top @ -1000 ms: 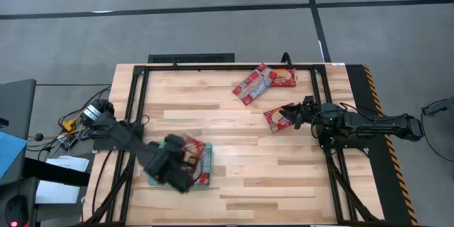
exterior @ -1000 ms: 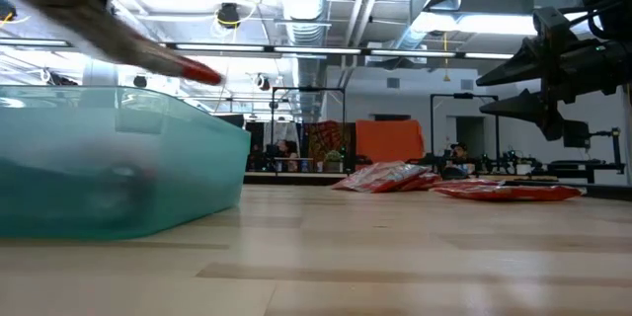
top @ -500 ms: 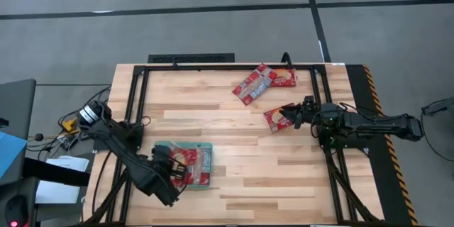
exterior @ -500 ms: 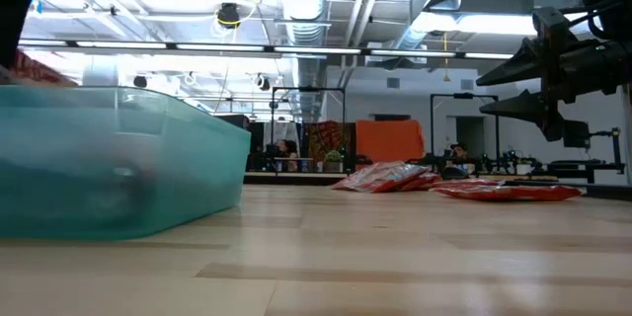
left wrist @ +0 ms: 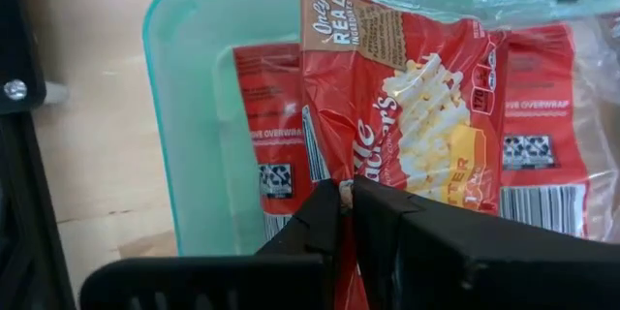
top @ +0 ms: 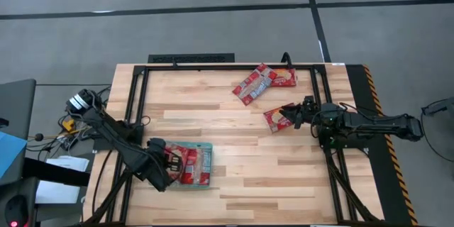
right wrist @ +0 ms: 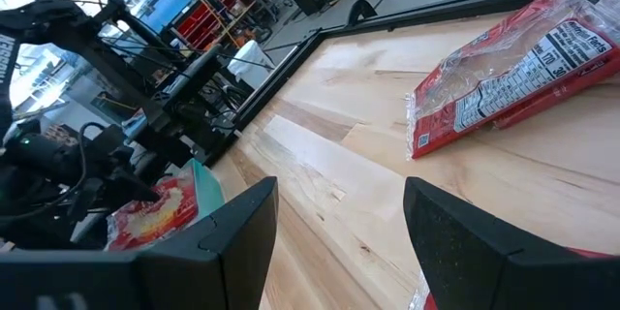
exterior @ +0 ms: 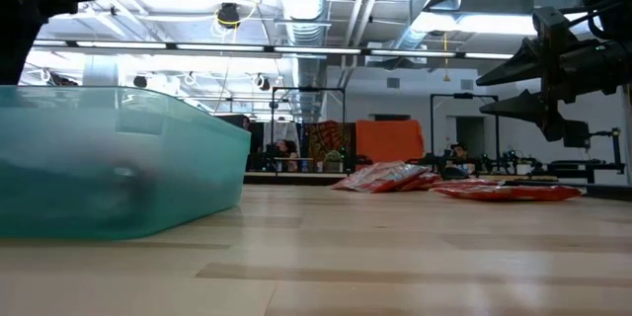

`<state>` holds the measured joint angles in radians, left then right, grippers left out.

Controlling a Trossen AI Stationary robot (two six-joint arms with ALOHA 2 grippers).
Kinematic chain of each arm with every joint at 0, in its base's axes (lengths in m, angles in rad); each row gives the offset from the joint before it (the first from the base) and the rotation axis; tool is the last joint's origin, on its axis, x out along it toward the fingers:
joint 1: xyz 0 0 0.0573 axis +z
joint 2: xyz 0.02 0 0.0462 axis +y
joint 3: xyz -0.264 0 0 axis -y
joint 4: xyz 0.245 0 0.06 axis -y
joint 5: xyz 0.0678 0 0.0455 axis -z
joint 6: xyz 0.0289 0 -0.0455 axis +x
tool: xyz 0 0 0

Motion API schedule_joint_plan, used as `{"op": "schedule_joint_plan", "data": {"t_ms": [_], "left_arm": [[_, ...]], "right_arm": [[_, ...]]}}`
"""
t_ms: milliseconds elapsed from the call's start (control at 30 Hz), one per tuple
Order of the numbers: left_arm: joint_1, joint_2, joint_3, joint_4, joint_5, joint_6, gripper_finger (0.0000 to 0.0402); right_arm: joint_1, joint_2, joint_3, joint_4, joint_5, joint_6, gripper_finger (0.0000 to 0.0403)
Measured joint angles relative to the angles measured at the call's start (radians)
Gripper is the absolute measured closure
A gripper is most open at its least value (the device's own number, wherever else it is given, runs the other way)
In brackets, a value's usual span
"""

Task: Sort popcorn bags into baskets
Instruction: Put the red popcorn pack into the green bin

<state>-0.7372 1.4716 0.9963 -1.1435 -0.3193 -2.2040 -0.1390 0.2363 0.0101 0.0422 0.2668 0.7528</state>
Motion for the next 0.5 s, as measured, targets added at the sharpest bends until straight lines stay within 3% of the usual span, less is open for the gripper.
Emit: {"op": "schedule_joint_plan", "data": {"t_ms": [200,500], "left_arm": [[0.009,-0.001,-0.003,-0.007,0.054,0.003,0.0377],[0.013,-0.002,-0.003,-0.028,0.066,0.003,0.0250]], "right_arm": [[0.000,0.000,0.000,0.000,0.000,0.000,0.0154],[0.000,0.000,0.000,0.000,0.000,-0.001,0.0154]]}}
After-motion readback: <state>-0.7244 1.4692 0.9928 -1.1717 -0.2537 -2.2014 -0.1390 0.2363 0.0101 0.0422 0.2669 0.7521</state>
